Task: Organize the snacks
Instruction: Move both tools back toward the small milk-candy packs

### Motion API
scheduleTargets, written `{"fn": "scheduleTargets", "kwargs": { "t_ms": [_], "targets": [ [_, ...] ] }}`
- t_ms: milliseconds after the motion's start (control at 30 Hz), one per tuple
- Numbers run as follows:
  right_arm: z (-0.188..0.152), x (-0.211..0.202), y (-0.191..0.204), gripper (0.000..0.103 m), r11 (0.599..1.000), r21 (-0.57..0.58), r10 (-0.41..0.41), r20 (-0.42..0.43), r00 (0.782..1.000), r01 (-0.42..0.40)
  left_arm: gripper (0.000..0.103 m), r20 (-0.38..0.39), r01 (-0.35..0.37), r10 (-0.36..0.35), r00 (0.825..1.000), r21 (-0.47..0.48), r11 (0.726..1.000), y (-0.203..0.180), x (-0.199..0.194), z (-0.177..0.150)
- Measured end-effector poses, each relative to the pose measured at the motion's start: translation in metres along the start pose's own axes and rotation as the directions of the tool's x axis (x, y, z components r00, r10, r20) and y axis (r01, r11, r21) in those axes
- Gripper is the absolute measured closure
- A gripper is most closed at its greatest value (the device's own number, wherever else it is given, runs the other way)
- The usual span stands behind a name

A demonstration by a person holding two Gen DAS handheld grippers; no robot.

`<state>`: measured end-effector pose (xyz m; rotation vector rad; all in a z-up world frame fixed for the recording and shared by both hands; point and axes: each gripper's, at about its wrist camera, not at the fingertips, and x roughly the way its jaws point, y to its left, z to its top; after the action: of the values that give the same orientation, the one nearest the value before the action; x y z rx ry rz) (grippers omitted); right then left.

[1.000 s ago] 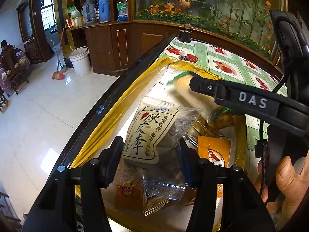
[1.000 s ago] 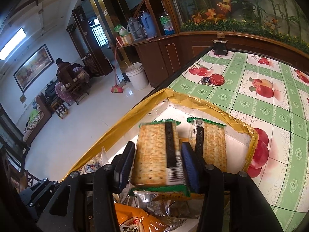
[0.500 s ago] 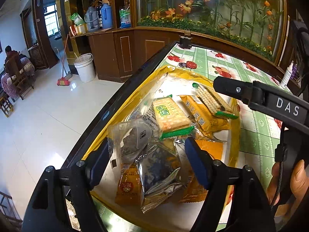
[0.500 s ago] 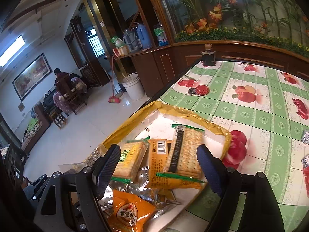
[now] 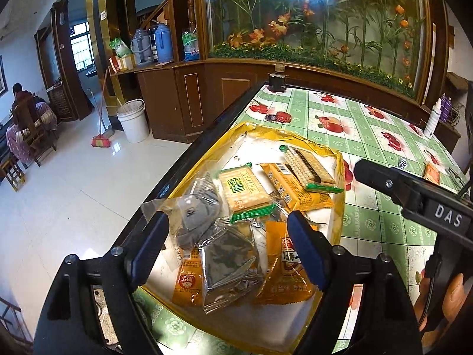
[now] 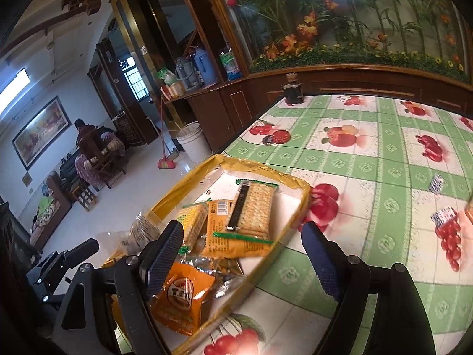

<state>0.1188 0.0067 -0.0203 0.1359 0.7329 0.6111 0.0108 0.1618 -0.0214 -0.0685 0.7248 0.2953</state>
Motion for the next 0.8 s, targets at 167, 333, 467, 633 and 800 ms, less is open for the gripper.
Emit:
{"fn": "scheduleTargets", "kwargs": {
  "t_ms": [167, 333, 467, 633, 800],
  "targets": [
    [-0.009, -0.015, -0.014, 0.018, 0.999, 0.026, -0.021, -0.001, 1.0, 0.021, 0.02, -0.001, 0.011, -0.011, 1.0, 0.012, 1.0, -0.009, -0.003, -0.001],
    [-0.02, -0.032, -0.03, 0.017, 0.998, 0.052, -0.037, 0.004, 0.999, 0.037, 0.02, 0.009, 0.02, -0.021, 1.0, 0.013, 1.0, -0.014, -0.009, 0.0],
    [-0.03, -0.044, -0.043, 0.017, 0.996, 0.077, -0.052, 0.006, 0.999, 0.052, 0.02, 0.017, 0.036, -0.037, 0.999, 0.023, 0.999, -0.023, -0.014, 0.001],
    [-0.039, -0.062, -0.067, 0.017, 0.989, 0.12, -0.083, 0.014, 0.996, 0.081, 0.02, 0.015, 0.064, -0.065, 0.998, 0.055, 0.996, -0.044, -0.017, 0.001],
    [-0.049, -0.083, -0.095, 0.017, 0.978, 0.173, -0.122, 0.031, 0.992, 0.115, 0.02, 0.016, 0.099, -0.101, 0.995, 0.091, 0.991, -0.069, -0.023, -0.001]
  ]
}}
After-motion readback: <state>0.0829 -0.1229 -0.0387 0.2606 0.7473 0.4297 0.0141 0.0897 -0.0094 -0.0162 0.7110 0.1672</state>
